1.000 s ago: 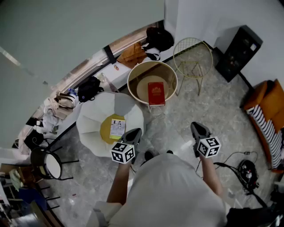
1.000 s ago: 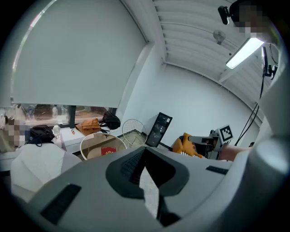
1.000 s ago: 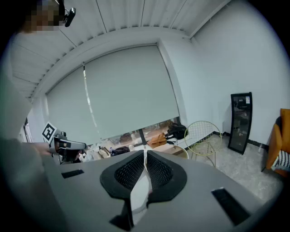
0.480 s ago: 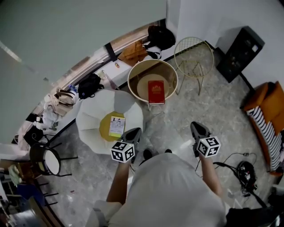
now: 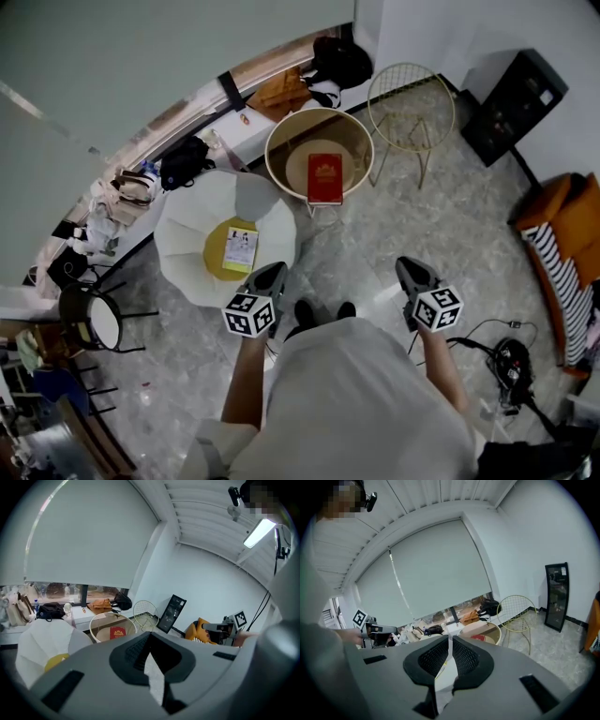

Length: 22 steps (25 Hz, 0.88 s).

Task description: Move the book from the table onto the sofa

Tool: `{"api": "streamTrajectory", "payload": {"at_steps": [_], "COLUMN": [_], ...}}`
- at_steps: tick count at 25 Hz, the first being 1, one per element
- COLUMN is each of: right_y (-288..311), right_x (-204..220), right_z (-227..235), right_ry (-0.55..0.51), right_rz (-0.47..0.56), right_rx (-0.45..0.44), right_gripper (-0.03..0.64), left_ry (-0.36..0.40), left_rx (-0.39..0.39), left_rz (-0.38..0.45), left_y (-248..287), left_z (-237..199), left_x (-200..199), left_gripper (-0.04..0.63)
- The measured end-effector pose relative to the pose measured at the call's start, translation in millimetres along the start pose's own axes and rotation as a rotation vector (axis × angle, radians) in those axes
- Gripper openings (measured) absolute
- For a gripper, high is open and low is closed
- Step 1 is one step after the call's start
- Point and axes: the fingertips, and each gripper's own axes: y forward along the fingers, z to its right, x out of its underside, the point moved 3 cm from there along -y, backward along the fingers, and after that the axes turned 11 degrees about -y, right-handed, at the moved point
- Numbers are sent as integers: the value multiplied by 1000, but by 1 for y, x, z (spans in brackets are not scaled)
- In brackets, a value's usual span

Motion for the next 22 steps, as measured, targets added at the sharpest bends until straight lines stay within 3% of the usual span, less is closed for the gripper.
{"api": "streamTrajectory", "payload": {"at_steps": [10,16,22], "right_y": [5,16,48], "right_x": [13,24,33], "right_z": [30,43,53], "right_ry": [16,72,96], "right_rz": [-28,-49,-89], "right_rx": [-85,-76,-22], "right_gripper": [49,49,49], "left_ry": [-11,-5,10], "left_rx": [-63,-76,-65], "left_rz": [-5,-26,-41], "left_y": [19,35,56], "left_z": [11,2,-36], "left_x": [10,1,-20], "left_gripper": [2,2,2]}}
